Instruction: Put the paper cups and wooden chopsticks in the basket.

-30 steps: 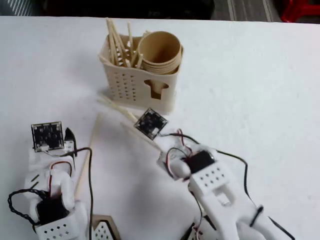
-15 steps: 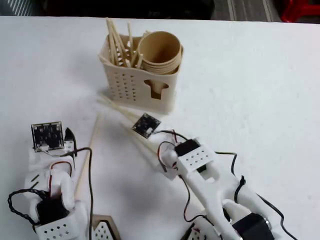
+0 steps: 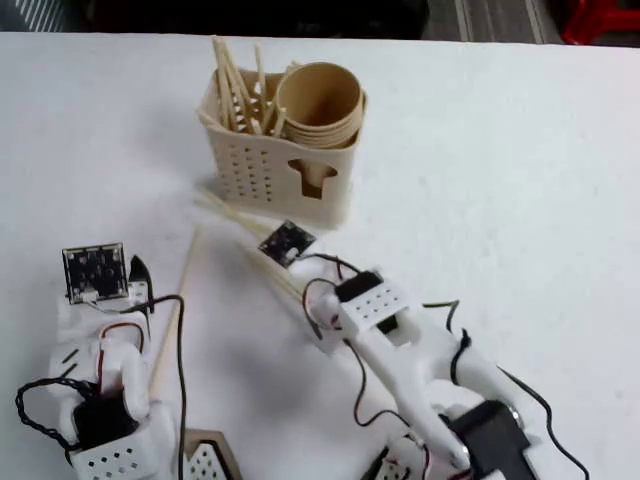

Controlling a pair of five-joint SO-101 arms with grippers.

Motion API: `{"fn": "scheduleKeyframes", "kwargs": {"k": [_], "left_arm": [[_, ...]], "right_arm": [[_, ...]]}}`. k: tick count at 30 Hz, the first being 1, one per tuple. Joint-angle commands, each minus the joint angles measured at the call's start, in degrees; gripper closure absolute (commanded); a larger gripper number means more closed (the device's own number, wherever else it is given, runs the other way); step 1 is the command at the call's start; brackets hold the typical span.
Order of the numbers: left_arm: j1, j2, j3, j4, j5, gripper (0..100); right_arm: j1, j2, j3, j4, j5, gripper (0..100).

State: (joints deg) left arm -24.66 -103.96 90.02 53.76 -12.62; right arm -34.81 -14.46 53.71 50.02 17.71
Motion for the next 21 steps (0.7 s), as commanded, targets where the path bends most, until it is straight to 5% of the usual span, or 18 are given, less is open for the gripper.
{"fn": "scheduleKeyframes", "kwargs": {"k": [1, 6, 12, 21], "left_arm": [[0.04, -0.57, -0.44, -1.32, -0.44, 82], [0.04, -0.57, -0.44, -1.32, -0.44, 82], [0.04, -0.57, -0.44, -1.32, -0.44, 82], [0.04, -0.57, -0.44, -1.32, -0.44, 82]], "right_arm": [[0.13, 1.71, -3.34, 0.04, -0.44, 75.5], [-0.13, 4.44, -4.48, -0.22, -0.44, 76.6], [-0.13, 6.55, -4.31, -5.41, 0.0, 98.9], [-0.13, 4.88, -4.4, 0.66, -0.35, 86.5]]}}
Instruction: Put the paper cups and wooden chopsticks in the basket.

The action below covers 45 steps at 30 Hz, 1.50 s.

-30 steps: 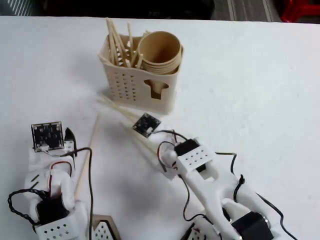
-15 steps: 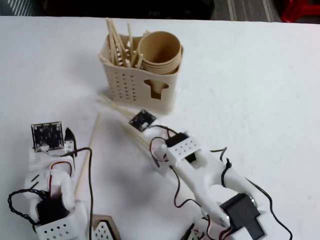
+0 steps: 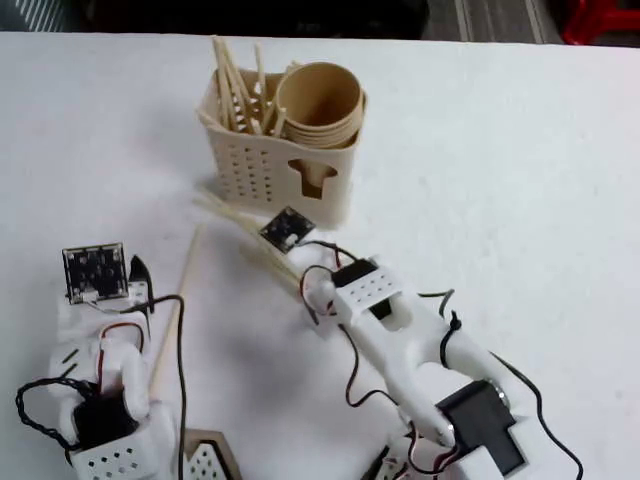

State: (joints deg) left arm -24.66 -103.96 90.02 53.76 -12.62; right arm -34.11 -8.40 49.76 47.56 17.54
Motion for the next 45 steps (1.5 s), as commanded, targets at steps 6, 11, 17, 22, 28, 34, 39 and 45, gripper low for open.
{"fn": "scheduleKeyframes", "kwargs": {"k": [6, 11, 17, 22, 28, 34, 39, 45], "left_arm": [[0.04, -0.57, -0.44, -1.32, -0.44, 82], [0.04, -0.57, -0.44, -1.32, -0.44, 82], [0.04, -0.57, -0.44, -1.32, -0.44, 82], [0.04, -0.57, -0.44, -1.32, -0.44, 82], [0.04, -0.57, -0.44, -1.32, -0.44, 82], [0.04, -0.57, -0.44, -1.32, -0.44, 82], [0.04, -0.57, -0.44, -1.32, -0.44, 82], [0.04, -0.57, -0.44, -1.32, -0.44, 82]], "right_arm": [[-0.92, -1.1, -0.53, 4.62, -0.26, 83.4], [-0.92, -1.01, -0.18, 1.89, -0.26, 88.9], [-0.92, -1.01, -0.09, 2.07, 0.26, 97.5], [-0.57, -3.74, -1.41, 6.99, 0.35, 98.1], [-0.57, -16.4, -1.93, 14.02, 0.35, 98.1], [-0.84, -29.49, -1.93, 18.77, 0.35, 98.1], [-0.84, -37.67, -2.02, 19.47, 0.09, 98.1], [-0.75, -46.46, -4.22, 19.03, -0.26, 98.1]]}}
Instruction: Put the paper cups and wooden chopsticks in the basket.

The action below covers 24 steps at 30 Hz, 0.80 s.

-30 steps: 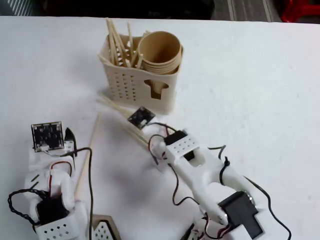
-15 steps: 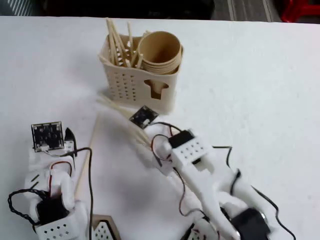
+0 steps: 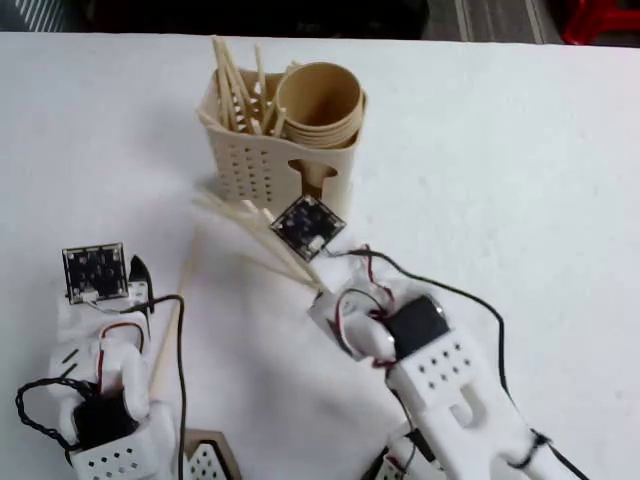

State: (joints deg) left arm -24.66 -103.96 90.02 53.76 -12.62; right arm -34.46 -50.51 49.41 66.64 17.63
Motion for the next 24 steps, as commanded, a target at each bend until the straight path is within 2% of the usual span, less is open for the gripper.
{"fn": "scheduleKeyframes", "kwargs": {"k": [1, 5, 9, 20, 24], "left_arm": [[0.04, -0.57, -0.44, -1.32, -0.44, 82], [0.04, -0.57, -0.44, -1.32, -0.44, 82], [0.04, -0.57, -0.44, -1.32, -0.44, 82], [0.04, -0.57, -0.44, -1.32, -0.44, 82], [0.04, -0.57, -0.44, -1.32, -0.44, 82]], "right_arm": [[-0.31, -5.67, -5.01, -0.04, -0.35, 98.1], [-0.48, -8.31, -10.9, -0.66, -3.52, 98.1], [-0.48, -8.31, -14.51, -6.37, -6.95, 98.1], [-0.57, -7.96, -14.33, -35.65, -8.53, 98.1], [-0.57, -3.56, -14.68, -48.57, -8.53, 98.1]]}}
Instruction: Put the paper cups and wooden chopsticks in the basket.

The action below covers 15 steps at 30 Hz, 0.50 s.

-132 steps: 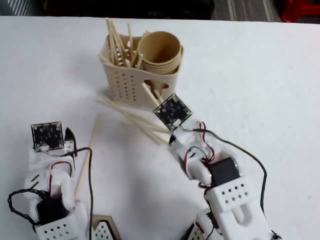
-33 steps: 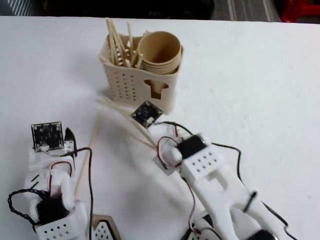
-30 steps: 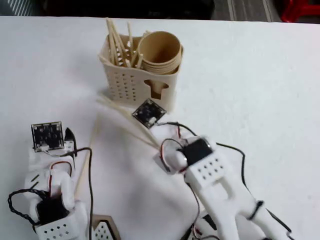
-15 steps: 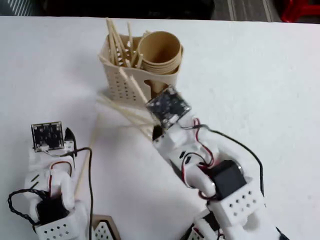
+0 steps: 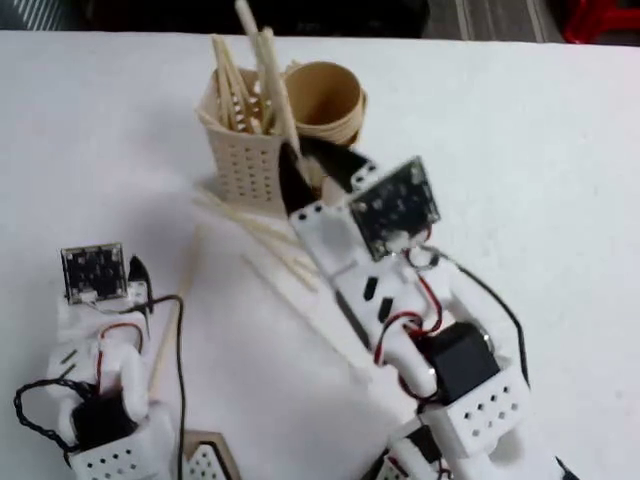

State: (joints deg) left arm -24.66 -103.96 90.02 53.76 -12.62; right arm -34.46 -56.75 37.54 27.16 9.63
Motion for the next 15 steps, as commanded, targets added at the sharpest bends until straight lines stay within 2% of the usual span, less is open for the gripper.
{"fn": "scheduleKeyframes", "kwargs": {"k": [1, 10, 15], "left_arm": [[0.04, -0.57, -0.44, -1.32, -0.44, 82], [0.04, -0.57, -0.44, -1.32, -0.44, 82], [0.04, -0.57, -0.44, -1.32, -0.44, 82]], "right_arm": [[-0.57, 4.26, -2.81, -12.26, -0.53, 98.1], [-0.57, 20.26, -2.81, -42.24, -2.81, 98.1], [-0.31, 30.11, -4.22, -52.62, -2.81, 98.1]]}}
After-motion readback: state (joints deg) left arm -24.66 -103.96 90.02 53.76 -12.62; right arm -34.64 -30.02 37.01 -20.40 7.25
